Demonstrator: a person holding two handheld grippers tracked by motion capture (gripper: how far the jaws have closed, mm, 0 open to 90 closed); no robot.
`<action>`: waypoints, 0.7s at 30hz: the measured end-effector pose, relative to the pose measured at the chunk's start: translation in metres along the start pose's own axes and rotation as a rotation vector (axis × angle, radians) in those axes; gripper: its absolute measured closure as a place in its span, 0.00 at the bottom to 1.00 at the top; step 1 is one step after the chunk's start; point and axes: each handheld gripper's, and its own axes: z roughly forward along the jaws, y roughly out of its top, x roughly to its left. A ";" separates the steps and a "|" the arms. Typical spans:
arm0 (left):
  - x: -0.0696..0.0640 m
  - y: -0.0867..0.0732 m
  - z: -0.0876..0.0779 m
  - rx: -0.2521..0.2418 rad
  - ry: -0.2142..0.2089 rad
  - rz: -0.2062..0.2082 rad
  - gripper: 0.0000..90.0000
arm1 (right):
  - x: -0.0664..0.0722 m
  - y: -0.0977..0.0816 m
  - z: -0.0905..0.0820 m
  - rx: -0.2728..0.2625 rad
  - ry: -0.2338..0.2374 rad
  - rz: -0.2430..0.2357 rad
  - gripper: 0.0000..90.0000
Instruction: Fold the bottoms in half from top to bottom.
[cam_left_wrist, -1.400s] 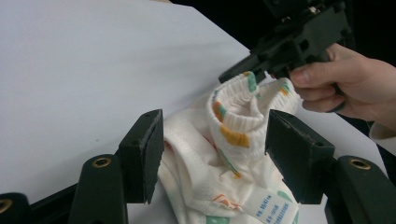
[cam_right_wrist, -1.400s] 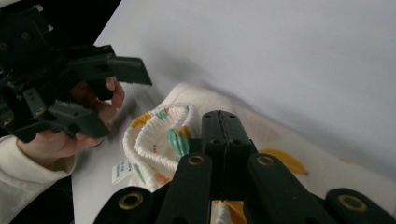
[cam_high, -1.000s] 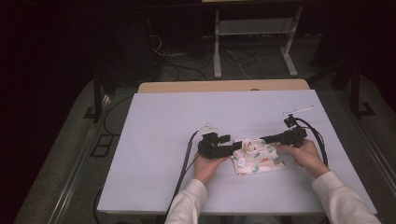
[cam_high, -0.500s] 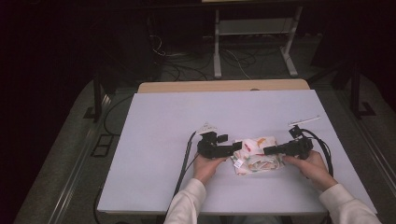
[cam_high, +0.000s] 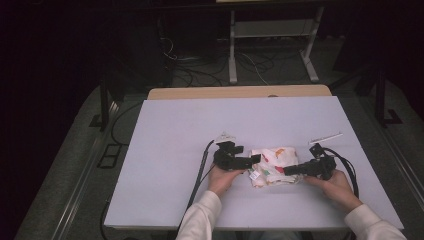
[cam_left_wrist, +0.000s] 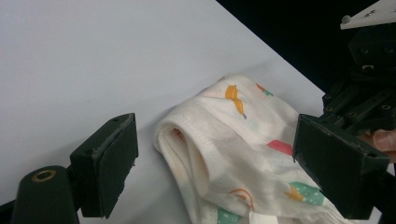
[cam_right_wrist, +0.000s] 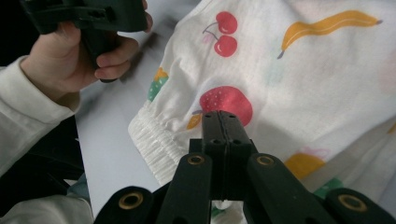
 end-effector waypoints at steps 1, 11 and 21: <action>-0.001 0.000 0.000 -0.002 0.000 -0.001 0.16 | 0.000 0.000 0.001 0.004 -0.005 -0.004 0.99; 0.000 0.002 -0.002 0.005 0.007 0.011 0.15 | 0.000 -0.003 0.009 0.039 -0.036 -0.025 0.99; 0.000 0.004 -0.002 0.016 0.004 0.023 0.15 | 0.004 -0.005 0.007 0.024 -0.042 -0.040 0.99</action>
